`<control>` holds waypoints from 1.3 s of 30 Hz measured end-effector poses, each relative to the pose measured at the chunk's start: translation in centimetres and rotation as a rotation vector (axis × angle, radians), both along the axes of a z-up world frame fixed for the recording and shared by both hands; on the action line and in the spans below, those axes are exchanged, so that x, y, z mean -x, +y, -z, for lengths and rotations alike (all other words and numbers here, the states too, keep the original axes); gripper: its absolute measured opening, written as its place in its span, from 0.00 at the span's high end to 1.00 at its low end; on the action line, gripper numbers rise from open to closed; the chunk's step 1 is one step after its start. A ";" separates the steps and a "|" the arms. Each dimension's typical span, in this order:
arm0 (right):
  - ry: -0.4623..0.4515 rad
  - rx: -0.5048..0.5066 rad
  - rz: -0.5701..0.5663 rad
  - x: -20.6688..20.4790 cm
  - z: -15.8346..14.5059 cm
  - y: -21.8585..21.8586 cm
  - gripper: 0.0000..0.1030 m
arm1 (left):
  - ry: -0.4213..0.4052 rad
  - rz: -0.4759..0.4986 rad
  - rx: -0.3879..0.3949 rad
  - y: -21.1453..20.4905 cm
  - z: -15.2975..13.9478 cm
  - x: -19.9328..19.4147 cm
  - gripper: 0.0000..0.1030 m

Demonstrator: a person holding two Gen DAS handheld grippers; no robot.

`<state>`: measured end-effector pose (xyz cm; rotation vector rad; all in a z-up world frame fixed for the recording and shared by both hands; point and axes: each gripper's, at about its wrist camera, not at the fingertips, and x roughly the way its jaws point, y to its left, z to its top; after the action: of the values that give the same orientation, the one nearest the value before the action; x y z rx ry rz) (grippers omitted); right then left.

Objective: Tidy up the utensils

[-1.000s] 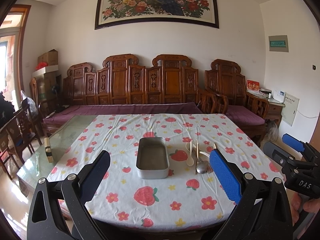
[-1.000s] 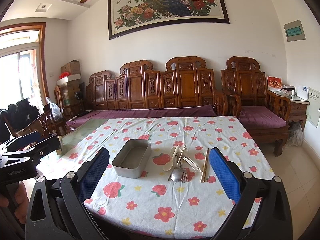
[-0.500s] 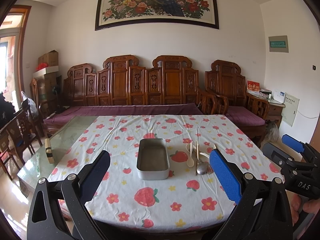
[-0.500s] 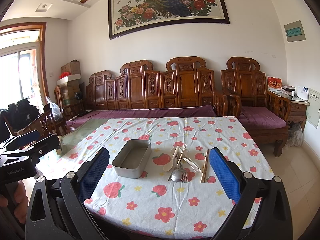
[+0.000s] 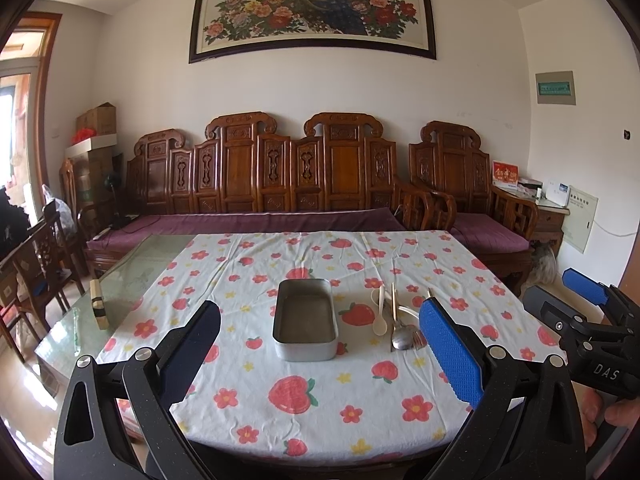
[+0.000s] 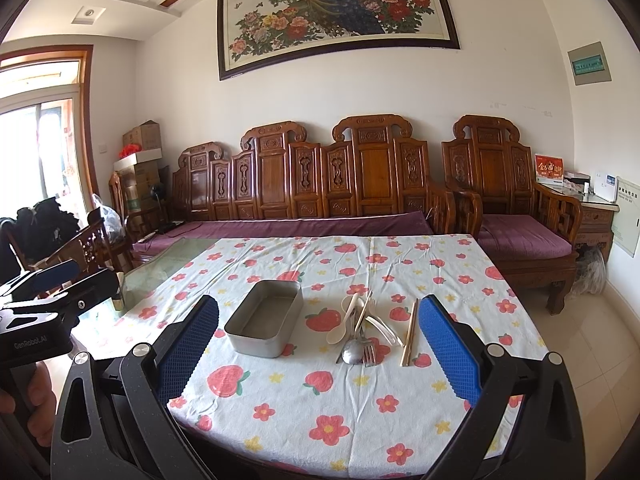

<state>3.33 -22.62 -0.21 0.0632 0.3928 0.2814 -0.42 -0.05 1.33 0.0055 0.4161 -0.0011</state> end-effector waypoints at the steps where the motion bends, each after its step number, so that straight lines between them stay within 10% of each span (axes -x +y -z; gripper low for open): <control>1: 0.000 0.000 0.000 0.0 0.1 0.1 0.03 | 0.000 0.000 0.000 0.0 -0.1 0.0 0.06; 19: 0.022 0.008 0.008 -0.5 -0.5 -0.2 0.03 | 0.035 0.003 -0.001 0.3 -0.9 -0.7 0.06; 39: 0.129 0.070 0.045 -7.3 5.7 -0.7 0.03 | 0.192 0.080 -0.037 -1.2 5.9 -7.9 0.06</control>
<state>10.68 -23.28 -5.94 0.0217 0.5281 0.2199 7.43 -1.26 -4.55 0.0586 0.6081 -0.0732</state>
